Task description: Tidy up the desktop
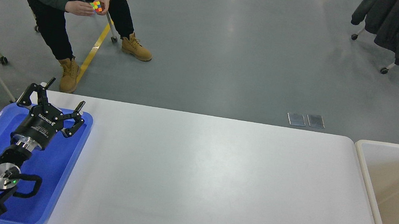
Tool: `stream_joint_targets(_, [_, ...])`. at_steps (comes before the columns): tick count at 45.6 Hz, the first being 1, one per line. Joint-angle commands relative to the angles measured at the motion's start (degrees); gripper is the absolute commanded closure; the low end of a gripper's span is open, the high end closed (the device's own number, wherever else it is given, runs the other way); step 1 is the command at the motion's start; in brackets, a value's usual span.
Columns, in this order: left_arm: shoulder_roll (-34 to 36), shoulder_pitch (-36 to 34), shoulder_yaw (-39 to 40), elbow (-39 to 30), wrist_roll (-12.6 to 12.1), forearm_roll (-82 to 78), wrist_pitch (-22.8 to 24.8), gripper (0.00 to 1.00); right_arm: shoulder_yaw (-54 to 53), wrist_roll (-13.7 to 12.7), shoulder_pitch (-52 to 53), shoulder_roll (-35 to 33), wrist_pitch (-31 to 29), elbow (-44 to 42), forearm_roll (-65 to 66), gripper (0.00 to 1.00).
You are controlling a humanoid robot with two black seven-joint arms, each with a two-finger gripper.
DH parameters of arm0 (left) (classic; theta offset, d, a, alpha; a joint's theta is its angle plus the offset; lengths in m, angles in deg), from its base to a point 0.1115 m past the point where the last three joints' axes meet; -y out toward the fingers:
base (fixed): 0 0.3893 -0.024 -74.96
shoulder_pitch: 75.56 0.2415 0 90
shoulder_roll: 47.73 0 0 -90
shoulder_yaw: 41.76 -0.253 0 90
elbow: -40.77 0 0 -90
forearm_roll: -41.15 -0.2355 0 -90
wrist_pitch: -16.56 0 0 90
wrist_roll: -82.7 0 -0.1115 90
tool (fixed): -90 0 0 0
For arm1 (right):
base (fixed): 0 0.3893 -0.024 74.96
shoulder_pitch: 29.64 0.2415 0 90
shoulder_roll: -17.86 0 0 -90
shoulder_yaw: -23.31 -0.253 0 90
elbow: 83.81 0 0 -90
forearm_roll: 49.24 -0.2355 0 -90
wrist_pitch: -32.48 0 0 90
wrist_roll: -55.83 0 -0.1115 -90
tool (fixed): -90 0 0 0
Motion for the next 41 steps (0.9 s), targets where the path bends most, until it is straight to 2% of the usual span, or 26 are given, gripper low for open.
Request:
stream_joint_targets(1, [0.00,0.00,0.00,0.00,-0.04,0.03,0.00,0.01,-10.65,2.32,-6.05,-0.02,-0.07,7.64,-1.43,0.00])
stream_joint_targets(3, [0.00,0.00,0.00,0.00,-0.04,-0.05,0.00,0.01,-10.65,4.69,-7.01,-0.03,-0.07,8.61,-1.43,0.00])
stream_joint_targets(9, [0.00,0.00,0.00,0.00,-0.04,-0.05,0.00,0.01,-10.22,13.92,-11.14,0.24,-0.07,9.75,-1.34,0.00])
stream_joint_targets(12, [0.00,0.00,0.00,0.00,-0.04,0.03,0.00,0.01,-9.86,16.74,-13.42,1.03,-0.07,9.67,-1.26,0.00])
stream_joint_targets(15, [0.00,0.00,0.00,0.00,-0.04,0.03,0.00,0.01,-9.95,17.89,-16.24,2.25,-0.07,9.67,-1.26,0.00])
stream_joint_targets(30, [0.00,0.00,0.00,0.00,0.05,0.03,0.00,0.01,-11.00,18.50,-26.35,10.51,-0.16,9.75,-1.26,0.00])
stream_joint_targets(33, [0.00,0.00,0.00,0.00,0.05,0.03,0.00,0.01,-11.27,20.17,-27.93,12.71,-0.07,9.75,-1.08,0.00])
stream_joint_targets(41, [0.00,0.00,0.00,0.00,-0.04,-0.05,0.00,0.01,-11.27,27.99,-31.27,18.34,-0.07,9.58,-0.64,0.00])
